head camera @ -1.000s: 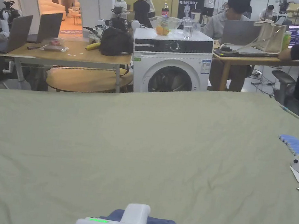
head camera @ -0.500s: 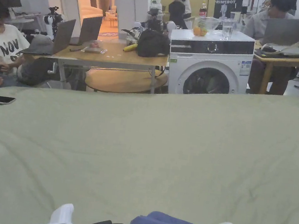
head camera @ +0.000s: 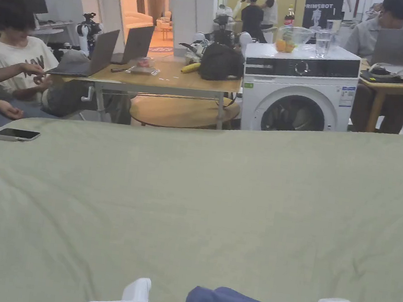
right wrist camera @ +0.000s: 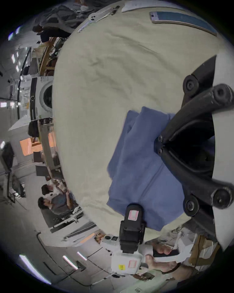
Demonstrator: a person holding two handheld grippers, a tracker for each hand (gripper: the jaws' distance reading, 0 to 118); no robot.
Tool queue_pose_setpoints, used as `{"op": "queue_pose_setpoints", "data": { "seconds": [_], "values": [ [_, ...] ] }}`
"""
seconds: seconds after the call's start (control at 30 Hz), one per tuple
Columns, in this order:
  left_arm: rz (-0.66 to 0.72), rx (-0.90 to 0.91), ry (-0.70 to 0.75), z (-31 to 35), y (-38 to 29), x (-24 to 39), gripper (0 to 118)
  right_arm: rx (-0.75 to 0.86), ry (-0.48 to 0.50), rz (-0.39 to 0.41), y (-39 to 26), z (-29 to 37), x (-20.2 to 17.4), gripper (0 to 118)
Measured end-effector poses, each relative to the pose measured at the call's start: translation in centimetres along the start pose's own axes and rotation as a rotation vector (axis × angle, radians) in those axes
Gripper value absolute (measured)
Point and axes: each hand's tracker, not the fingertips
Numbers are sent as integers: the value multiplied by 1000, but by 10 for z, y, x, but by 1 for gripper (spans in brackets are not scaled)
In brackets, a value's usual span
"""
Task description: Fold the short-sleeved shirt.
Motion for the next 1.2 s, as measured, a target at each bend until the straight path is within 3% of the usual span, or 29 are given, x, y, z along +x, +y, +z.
{"op": "queue_pose_setpoints", "data": {
  "seconds": [0.17,0.3,0.4,0.43,0.47,0.53,0.63,0.77,0.93,1.07,1.1,1.2],
  "values": [
    [-76,129,84,89,-5,1,19,122,136,132,34,-7,-72,0],
    [-45,240,285,193,-21,-32,19,157,248,190,56,-34,-128,0],
    [23,281,422,270,-30,-75,19,144,264,229,61,-53,-155,0],
    [39,303,453,286,-32,-87,20,132,274,232,61,-59,-158,0],
    [55,292,485,304,-31,-98,32,115,285,226,61,-64,-161,0],
    [27,285,563,316,-25,-114,69,88,291,206,59,-73,-162,0],
    [-41,242,684,312,-10,-134,72,65,285,182,60,-78,-154,0],
    [-156,401,866,310,5,-98,72,118,206,187,70,-58,-132,0],
    [-404,575,764,271,15,11,72,206,185,130,88,-30,-109,0],
    [-600,674,647,213,24,86,62,304,131,112,90,9,-87,0],
    [-624,689,591,199,26,100,55,328,102,118,87,22,-81,0],
    [-672,695,468,151,32,131,9,405,-18,141,83,59,-58,0]
  ]
}}
